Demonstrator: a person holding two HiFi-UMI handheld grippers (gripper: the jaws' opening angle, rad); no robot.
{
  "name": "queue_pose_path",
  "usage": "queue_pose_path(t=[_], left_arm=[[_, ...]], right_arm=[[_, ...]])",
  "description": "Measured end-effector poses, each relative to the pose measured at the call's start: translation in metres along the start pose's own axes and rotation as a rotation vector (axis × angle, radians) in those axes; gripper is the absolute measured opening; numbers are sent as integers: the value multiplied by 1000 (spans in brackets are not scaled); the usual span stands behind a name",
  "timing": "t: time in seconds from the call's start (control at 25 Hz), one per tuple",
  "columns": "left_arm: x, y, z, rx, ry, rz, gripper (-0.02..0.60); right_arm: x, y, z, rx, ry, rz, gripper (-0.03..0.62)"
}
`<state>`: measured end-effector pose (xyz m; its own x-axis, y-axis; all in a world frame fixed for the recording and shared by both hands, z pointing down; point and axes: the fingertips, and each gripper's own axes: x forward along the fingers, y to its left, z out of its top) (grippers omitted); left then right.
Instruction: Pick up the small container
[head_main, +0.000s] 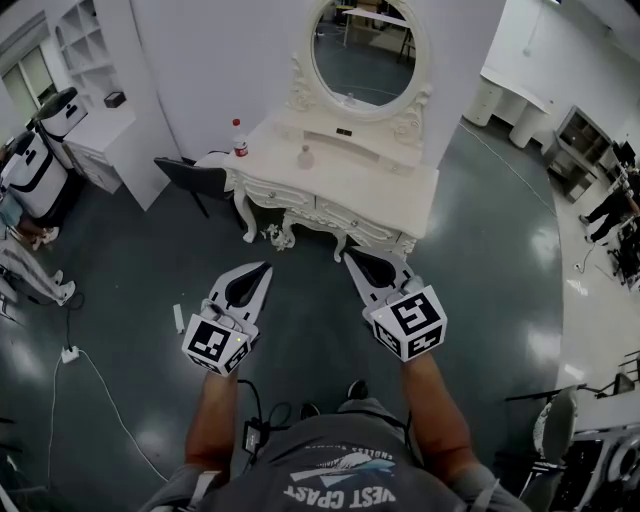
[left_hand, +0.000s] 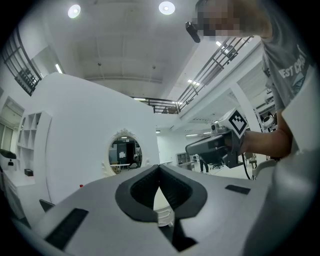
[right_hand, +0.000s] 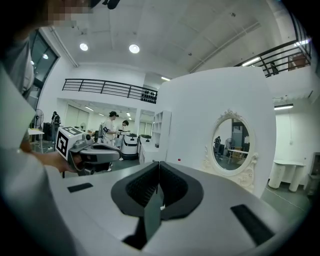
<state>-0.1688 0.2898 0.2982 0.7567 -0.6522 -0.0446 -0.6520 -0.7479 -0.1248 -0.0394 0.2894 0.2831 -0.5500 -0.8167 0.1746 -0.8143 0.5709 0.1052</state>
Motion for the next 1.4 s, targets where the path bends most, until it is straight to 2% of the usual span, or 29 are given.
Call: queue_pose_path(t=[0.24, 0.48, 1.16, 1.4], left_arm=[[12, 22, -13, 0, 15, 25, 15], [30, 50, -21, 14, 50, 85, 15], [135, 99, -40, 32, 117, 240, 15], [167, 103, -44, 48, 142, 267, 15]], right_arm=[[29, -20, -2, 5, -7, 15, 26], [65, -45, -7, 18, -15, 71, 26], [155, -154, -18, 38, -22, 239, 26], [170, -187, -22, 48, -41, 274, 26]])
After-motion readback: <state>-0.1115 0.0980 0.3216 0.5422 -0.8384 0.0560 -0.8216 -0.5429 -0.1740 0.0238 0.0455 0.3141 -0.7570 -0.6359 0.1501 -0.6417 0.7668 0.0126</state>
